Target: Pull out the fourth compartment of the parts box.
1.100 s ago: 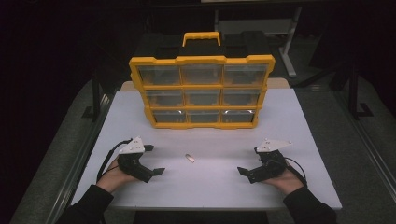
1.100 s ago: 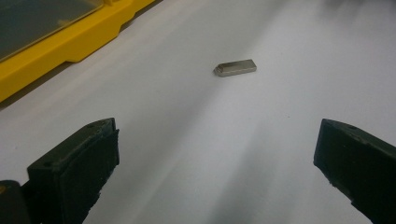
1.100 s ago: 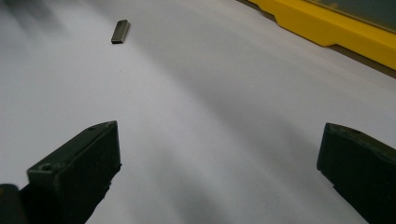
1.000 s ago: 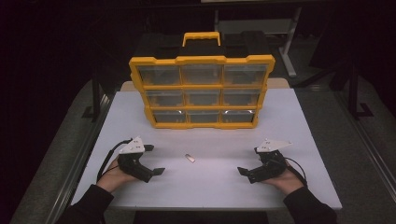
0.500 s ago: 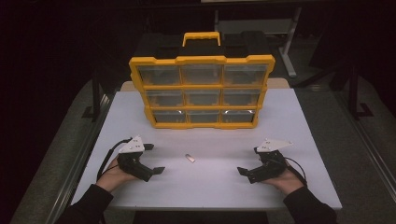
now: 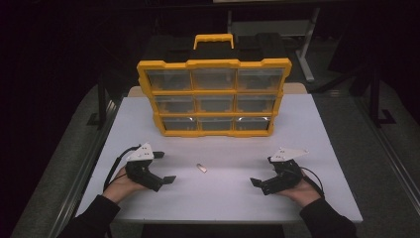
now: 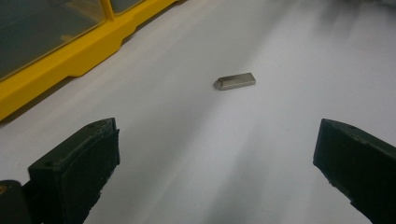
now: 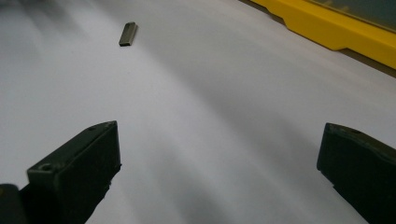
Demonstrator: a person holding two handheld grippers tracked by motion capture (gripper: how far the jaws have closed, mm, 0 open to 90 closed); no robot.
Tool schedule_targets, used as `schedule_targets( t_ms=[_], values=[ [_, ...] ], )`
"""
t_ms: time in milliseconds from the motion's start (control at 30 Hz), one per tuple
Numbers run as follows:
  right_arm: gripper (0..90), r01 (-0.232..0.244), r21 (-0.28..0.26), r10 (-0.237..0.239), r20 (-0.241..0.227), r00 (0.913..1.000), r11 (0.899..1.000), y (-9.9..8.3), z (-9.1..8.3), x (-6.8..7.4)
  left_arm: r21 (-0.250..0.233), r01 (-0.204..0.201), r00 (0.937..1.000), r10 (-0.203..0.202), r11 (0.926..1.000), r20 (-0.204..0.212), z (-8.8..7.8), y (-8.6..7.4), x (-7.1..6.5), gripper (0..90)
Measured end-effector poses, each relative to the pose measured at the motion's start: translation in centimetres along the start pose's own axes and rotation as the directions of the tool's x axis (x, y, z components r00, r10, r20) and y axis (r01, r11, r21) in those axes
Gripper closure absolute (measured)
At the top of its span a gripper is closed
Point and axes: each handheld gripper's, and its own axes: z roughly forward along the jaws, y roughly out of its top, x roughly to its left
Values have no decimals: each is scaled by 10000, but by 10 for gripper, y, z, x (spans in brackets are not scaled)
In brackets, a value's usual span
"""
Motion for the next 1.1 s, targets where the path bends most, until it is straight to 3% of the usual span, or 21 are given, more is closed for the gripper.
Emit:
schedule_targets(
  t_ms=[1100],
  values=[
    [0, 14, 68, -14, -61, 10000, 10000, 0, 1, 1, -344, 40, 9999, -36, 9994, 126, 7, 10, 1, 1]
  ],
)
